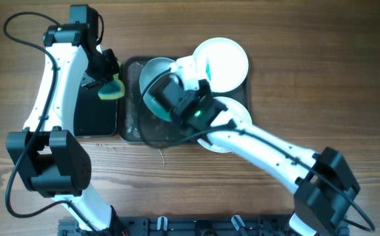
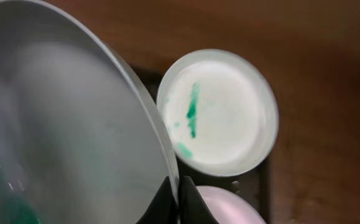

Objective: Clean dirty plates on tray and stack at the side
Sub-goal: 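Carry the plate with the right gripper to the table's right side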

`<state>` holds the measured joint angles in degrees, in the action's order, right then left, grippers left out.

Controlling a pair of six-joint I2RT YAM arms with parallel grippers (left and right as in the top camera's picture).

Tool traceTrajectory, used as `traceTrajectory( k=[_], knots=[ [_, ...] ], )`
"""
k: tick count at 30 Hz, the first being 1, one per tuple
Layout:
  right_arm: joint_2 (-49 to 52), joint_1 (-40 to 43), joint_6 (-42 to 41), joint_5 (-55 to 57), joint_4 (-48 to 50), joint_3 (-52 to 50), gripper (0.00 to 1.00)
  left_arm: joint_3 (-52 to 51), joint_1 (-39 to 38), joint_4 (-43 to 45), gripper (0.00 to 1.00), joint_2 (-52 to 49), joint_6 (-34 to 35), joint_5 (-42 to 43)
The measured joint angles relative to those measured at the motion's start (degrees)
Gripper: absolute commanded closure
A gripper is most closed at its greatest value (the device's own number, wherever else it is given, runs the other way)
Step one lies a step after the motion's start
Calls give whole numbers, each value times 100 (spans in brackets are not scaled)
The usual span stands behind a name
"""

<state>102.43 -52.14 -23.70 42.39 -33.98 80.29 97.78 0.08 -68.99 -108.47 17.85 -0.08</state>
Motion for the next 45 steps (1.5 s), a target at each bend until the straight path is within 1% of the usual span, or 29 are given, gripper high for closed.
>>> traceTrajectory(
  k=[8,10,14,17,20,23,28,32,34,36,39,41,45],
  knots=[
    [0,-492,678,1836,280,0,96,0,0,17,96,0,0,2],
    [0,-592,916,2371,549,0,96,0,0,17,96,0,0,2],
    [0,-743,1554,3080,1290,-2,95,0,0,17,96,0,0,2],
    [0,-839,2299,3580,2059,-4,96,0,0,17,96,0,0,2],
    [0,-868,2931,3917,2603,-4,96,0,0,17,96,0,0,2],
    [0,-868,3362,4124,2745,-4,95,0,0,17,96,0,0,2],
    [0,-868,3480,4179,2667,-4,96,0,0,17,96,0,0,2],
    [0,-868,3235,3941,1875,-4,96,0,0,17,96,0,0,2],
    [0,-868,2765,3528,1193,-13,96,0,0,17,96,0,0,2],
    [0,-859,2295,3058,767,-22,96,0,0,17,96,0,0,2],
    [-2,-817,1384,2028,339,-26,96,0,0,15,96,0,0,2],
    [-15,-763,892,1316,295,-26,96,0,0,15,96,0,0,2],
    [-306,-387,122,-396,103,-26,96,0,0,13,96,0,0,2]
  ],
)
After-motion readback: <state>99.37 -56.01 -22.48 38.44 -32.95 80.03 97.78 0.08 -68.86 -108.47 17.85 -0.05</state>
